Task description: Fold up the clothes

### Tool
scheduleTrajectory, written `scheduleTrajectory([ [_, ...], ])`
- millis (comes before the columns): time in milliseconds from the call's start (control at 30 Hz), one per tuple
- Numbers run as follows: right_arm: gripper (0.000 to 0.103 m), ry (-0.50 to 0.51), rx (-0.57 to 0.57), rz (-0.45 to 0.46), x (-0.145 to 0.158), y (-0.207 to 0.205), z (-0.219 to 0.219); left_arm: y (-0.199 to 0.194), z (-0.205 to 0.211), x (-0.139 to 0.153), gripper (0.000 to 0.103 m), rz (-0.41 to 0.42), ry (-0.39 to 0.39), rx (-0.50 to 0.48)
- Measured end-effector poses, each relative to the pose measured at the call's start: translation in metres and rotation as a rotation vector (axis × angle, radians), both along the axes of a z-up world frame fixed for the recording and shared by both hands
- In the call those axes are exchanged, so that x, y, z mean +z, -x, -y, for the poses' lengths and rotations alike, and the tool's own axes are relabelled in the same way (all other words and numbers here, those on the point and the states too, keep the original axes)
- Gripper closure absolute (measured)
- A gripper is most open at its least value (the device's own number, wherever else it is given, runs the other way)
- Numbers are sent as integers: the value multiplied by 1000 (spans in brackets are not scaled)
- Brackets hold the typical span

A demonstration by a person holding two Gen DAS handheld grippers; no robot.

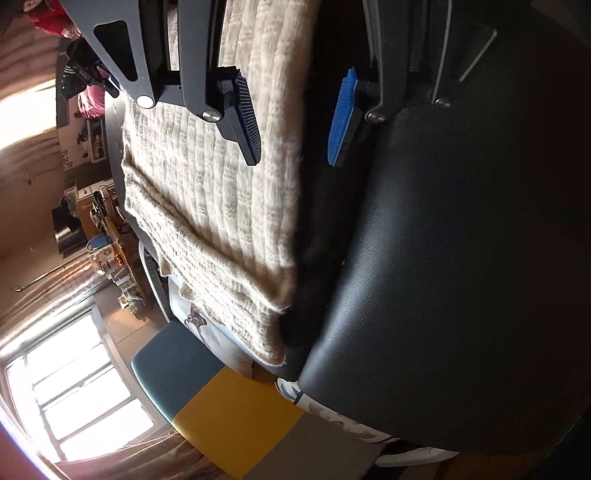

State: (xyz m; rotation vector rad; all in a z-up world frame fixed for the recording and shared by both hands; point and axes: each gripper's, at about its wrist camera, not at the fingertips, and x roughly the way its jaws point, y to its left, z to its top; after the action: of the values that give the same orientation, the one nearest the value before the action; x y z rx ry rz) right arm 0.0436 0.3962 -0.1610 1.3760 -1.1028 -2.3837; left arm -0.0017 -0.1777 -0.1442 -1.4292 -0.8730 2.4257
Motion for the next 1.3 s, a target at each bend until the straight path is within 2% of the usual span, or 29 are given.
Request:
scheduleTrajectory([
  [67,69,51,15,-4,-3,-11,0,-14,1,0,64,-4,-17,-8],
  [233,68,77,86,-11,-4,-24,13,-43,-6,6,60,-31,12,-46],
  [333,68,68,128,-15,-3,-27,25,-59,-16,10,54,-58,42,-99],
  [533,67,61,153,-25,-4,-30,39,-79,-34,8,51,-66,130,-163],
  [667,67,96,151,-27,-7,-31,42,-87,-38,2,51,-61,95,-177],
  [767,67,112,183,-30,-8,-32,45,-91,-45,1,51,-64,121,-189],
  [900,67,163,196,-22,-12,-35,43,-88,-44,1,50,-50,111,-184],
  [967,67,175,228,-22,-14,-38,46,-87,-45,0,46,-52,101,-188],
  [1067,66,229,258,-29,-21,-39,50,-84,-49,-1,31,-80,76,-180],
  [1133,66,269,265,-43,-26,-38,52,-81,-57,1,21,-92,96,-178],
  [1300,67,314,254,-92,-33,-40,50,-77,-77,1,11,-112,194,-231],
])
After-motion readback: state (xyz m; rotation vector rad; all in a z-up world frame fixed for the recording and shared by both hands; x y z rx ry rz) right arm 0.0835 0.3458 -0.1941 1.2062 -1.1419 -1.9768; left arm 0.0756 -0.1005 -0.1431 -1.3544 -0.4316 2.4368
